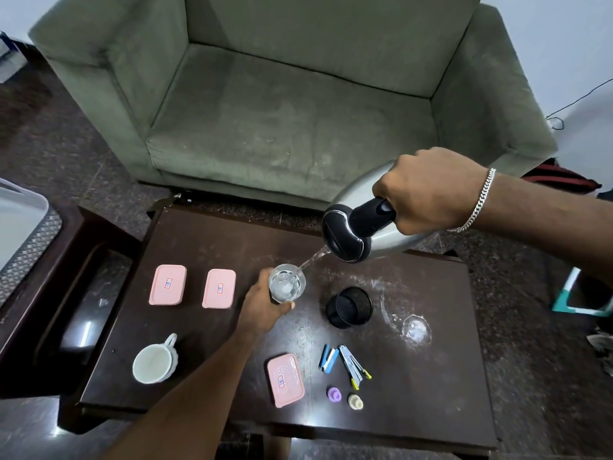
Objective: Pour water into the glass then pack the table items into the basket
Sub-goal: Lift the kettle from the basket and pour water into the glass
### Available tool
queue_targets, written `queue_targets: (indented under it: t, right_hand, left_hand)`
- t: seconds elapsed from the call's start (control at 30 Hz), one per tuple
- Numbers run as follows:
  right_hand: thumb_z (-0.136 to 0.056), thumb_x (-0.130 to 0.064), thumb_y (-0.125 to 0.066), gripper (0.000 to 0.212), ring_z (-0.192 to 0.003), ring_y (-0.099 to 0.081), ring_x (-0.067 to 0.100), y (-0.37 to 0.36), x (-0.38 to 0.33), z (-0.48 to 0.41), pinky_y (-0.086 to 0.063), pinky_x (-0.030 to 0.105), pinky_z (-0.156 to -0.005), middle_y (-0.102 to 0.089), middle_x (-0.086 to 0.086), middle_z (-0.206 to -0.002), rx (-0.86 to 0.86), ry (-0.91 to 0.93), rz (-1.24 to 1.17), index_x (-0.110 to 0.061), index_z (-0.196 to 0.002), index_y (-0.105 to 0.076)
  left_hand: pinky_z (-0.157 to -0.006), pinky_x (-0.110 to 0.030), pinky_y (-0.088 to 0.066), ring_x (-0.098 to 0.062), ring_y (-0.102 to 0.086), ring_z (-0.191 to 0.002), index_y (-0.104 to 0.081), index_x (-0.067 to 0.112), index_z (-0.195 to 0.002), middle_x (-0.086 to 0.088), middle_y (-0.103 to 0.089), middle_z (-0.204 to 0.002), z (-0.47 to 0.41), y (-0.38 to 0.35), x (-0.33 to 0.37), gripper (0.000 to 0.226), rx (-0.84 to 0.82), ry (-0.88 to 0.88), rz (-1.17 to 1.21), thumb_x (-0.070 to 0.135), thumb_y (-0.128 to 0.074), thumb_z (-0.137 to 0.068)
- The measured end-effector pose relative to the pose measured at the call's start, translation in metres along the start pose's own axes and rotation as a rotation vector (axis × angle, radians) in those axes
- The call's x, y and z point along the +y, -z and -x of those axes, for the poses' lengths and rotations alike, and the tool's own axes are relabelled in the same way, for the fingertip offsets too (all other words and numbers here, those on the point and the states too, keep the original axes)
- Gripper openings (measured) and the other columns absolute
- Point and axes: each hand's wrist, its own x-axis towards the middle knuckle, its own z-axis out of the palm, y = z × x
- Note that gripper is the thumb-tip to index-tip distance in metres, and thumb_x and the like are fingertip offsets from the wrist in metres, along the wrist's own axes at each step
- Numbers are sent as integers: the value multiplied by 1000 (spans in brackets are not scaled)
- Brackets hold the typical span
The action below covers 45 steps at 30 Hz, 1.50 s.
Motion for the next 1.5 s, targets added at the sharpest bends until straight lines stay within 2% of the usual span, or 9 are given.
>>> queue_targets:
  t: [0.2,0.37,0.73,0.87,1.1,1.23,1.37,1.43,1.5]
  right_hand:
    - [-68,-35,-38,14,-46,-34,32,-5,-2,-2,-32,27,-48,-23,-5,-53,-27,-10,20,-23,-62,-35]
    - [-72,-30,-56,21,-47,-35,33,-6,-4,-2,-32,27,-48,-22,-6,-54,-58,-18,29,-23,-64,-38]
    - [-68,-25,-54,24,-49,-40,35,-24,-1,-5,-38,31,-49,-28,-5,-53,-76,-29,-99,-23,-60,-31]
    - [-60,-23,-48,17,-50,-48,36,-37,2,-8,-43,32,-49,-36,-5,-50,-86,-59,-230,-23,-56,-31]
    - [-59,-17,-57,20,-49,-46,34,-60,-7,-14,-39,29,-48,-41,-4,-47,-91,-101,-371,-21,-57,-38]
    - [-59,-16,-58,15,-51,-51,37,-66,-16,-16,-48,34,-48,-47,1,-49,-78,-149,-433,-18,-59,-43]
    - [-58,-12,-60,15,-52,-50,42,-68,-21,-16,-49,39,-47,-51,9,-50,-14,-188,-474,-13,-60,-45]
    - [-58,-11,-61,18,-50,-47,41,-67,-21,-16,-47,40,-46,-48,6,-48,27,-207,-513,-13,-58,-43]
    - [-59,-11,-61,17,-48,-43,40,-63,-24,-18,-47,41,-45,-48,8,-47,72,-245,-558,-13,-58,-44]
  left_hand:
    - [-85,-27,-46,-14,-64,-104,-48,29,-128,9,-68,-115,-1,-1,0,77,0,12,3,20,-93,-68]
    - [-83,-23,-44,-13,-64,-102,-46,29,-130,9,-68,-114,0,0,0,77,-5,15,-4,21,-93,-69]
    - [-81,-22,-43,-12,-63,-100,-45,29,-131,10,-67,-112,0,-2,0,77,-2,29,-30,23,-92,-70]
    - [-71,-3,-38,-9,-62,-99,-45,33,-126,14,-66,-110,-1,-2,-2,76,0,29,-37,24,-93,-68]
    - [-76,-11,-41,-11,-64,-103,-47,28,-130,11,-67,-113,-1,-3,-2,77,-3,22,-4,22,-94,-69]
    - [-84,2,-36,-17,-62,-121,-44,26,-140,9,-64,-126,0,-3,-4,94,-30,57,37,27,-99,-63]
    - [-121,-26,-30,-17,-32,-153,-15,17,-165,-3,-29,-168,10,11,1,148,-42,18,61,56,-99,-49]
    - [-123,-39,-37,-13,-30,-154,-14,24,-165,1,-24,-171,15,23,6,155,-29,-9,118,73,-93,-41]
    - [-118,-39,-44,-3,-32,-148,-18,33,-163,9,-25,-169,18,37,16,152,-22,-27,186,78,-91,-37]
